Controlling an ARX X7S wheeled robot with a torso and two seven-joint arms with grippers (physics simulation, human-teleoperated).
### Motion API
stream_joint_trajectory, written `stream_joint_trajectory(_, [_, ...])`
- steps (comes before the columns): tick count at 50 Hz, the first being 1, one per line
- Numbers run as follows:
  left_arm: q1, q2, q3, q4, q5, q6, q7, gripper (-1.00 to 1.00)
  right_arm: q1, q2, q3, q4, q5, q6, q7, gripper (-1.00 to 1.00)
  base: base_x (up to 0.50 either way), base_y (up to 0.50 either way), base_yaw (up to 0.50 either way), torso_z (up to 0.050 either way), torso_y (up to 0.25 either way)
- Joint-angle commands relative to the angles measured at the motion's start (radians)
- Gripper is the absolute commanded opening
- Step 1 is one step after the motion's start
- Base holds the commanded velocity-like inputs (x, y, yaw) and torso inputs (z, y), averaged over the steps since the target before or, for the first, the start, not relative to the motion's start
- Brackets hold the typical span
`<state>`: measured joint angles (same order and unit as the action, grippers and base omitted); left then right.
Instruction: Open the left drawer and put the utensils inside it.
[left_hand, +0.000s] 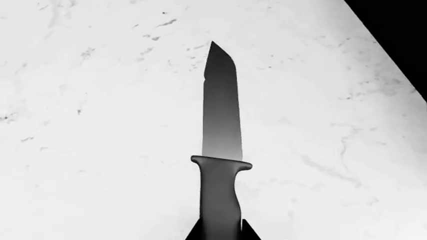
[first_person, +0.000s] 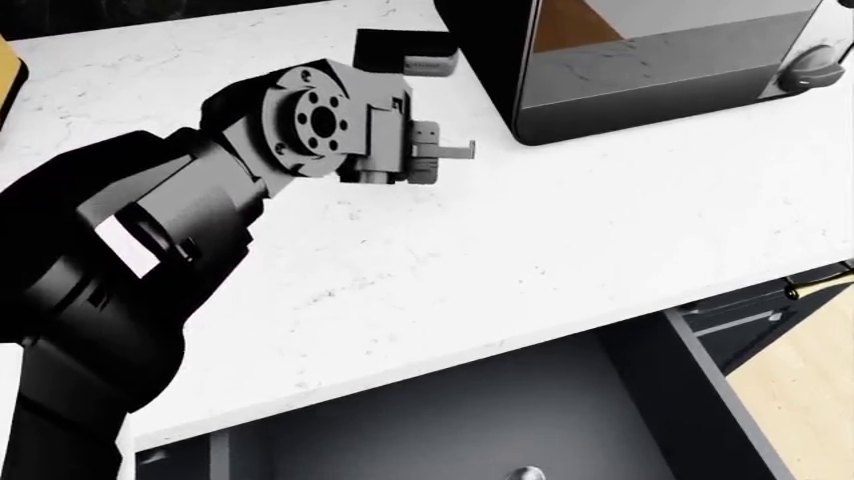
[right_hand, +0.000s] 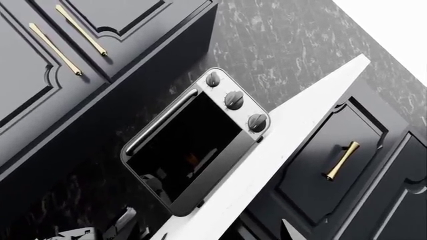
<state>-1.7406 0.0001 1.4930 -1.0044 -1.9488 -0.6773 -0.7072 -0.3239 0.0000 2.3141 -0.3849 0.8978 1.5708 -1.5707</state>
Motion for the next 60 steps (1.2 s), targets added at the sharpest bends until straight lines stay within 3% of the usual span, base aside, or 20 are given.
stream_joint_trajectory(1, [0.031,0.000,0.121,-0.030,-0.024,-0.041,-0.072,-1.00,-0.001,0.000,-0.001,0.004,0.000,0.000,0.000,1.00,0.00,0.00,0.00,0.000,0.000])
stream_joint_trajectory(8, [-0.038,0.000,0.116,-0.007,0.009,-0.065,-0.041,-1.00,-0.004,0.000,0.002,0.010,0.004,0.000,0.000,1.00,0.00,0.00,0.00,0.000,-0.001])
stream_joint_trajectory(12, [-0.156,0.000,0.119,-0.016,0.036,-0.136,0.038,-1.00,-0.006,0.000,0.005,0.011,0.007,0.000,0.000,1.00,0.00,0.00,0.00,0.000,0.000])
stream_joint_trajectory(15, [-0.275,-0.002,0.139,-0.038,0.060,-0.237,0.161,-1.00,-0.008,0.000,0.006,0.012,0.010,0.000,0.000,1.00,0.00,0.00,0.00,0.000,0.000])
stream_joint_trajectory(19, [-0.369,-0.144,0.096,0.190,0.008,-0.308,0.108,-1.00,-0.008,0.000,-0.004,0.009,0.005,0.000,0.000,1.00,0.00,0.00,0.00,0.000,0.000])
stream_joint_trajectory(30, [-0.500,-0.312,0.019,0.424,-0.076,-0.408,0.091,-1.00,-0.008,0.000,-0.005,0.005,0.010,0.000,0.000,1.00,0.00,0.00,0.00,0.000,0.000])
stream_joint_trajectory(37, [-0.538,-0.471,-0.036,0.691,-0.226,-0.467,-0.020,-1.00,-0.013,0.000,-0.002,0.011,0.015,0.000,0.000,1.00,0.00,0.00,0.00,0.000,0.000])
stream_joint_trajectory(42, [-0.545,-0.555,-0.106,0.918,-0.250,-0.547,0.049,-1.00,-0.016,0.000,0.004,0.013,0.020,0.000,0.000,1.00,0.00,0.00,0.00,0.000,0.000])
stream_joint_trajectory(47, [-0.524,-0.569,-0.154,1.010,-0.257,-0.579,0.119,-1.00,-0.018,0.000,0.006,0.014,0.024,0.000,0.000,1.00,0.00,0.00,0.00,0.000,0.000])
stream_joint_trajectory(60, [-0.480,-0.552,-0.184,1.102,-0.310,-0.571,0.140,-1.00,-0.013,0.000,0.000,0.009,0.018,0.000,0.000,1.00,0.00,0.00,0.00,0.000,0.000])
